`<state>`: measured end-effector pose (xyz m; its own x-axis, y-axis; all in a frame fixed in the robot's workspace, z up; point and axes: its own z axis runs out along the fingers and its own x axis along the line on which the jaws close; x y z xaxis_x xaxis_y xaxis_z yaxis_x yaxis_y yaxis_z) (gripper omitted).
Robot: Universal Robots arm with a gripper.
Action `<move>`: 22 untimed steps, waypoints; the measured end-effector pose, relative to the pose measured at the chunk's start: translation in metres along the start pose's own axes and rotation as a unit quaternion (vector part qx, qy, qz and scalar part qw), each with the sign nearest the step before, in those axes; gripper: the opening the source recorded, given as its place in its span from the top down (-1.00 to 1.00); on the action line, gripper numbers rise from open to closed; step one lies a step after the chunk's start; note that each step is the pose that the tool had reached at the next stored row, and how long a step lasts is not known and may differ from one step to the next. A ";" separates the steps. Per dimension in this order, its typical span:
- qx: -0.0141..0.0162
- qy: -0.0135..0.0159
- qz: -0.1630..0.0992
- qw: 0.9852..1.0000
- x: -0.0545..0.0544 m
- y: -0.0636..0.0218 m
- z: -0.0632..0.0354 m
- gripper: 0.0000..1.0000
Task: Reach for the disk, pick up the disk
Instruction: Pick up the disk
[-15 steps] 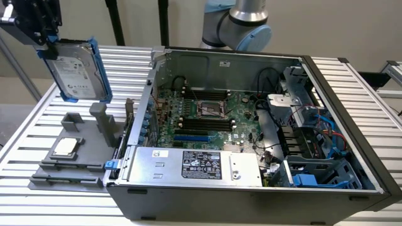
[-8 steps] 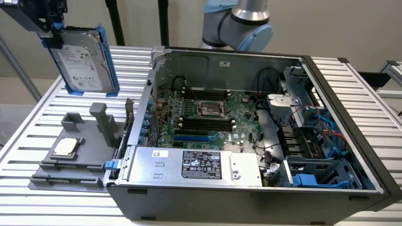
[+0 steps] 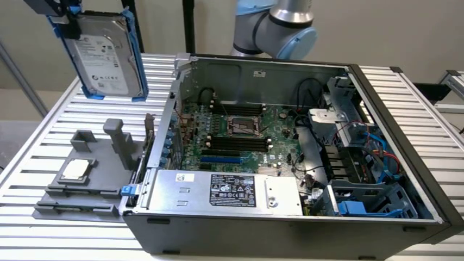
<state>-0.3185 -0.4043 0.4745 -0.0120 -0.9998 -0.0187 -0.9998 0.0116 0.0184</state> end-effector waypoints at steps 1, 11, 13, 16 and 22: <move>0.000 0.000 0.000 1.000 0.001 -0.0035 -0.0041 0.35; 0.000 -0.001 0.000 1.000 0.017 -0.0399 -0.0250 0.35; 0.000 -0.002 0.000 1.000 0.020 -0.0471 -0.0259 0.35; 0.000 -0.002 0.000 1.000 0.025 -0.0581 -0.0270 0.35; -0.001 -0.004 0.000 1.000 0.034 -0.0794 -0.0284 0.35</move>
<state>-0.2389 -0.4401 0.5008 -0.0121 -0.9996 -0.0264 -0.9997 0.0116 0.0195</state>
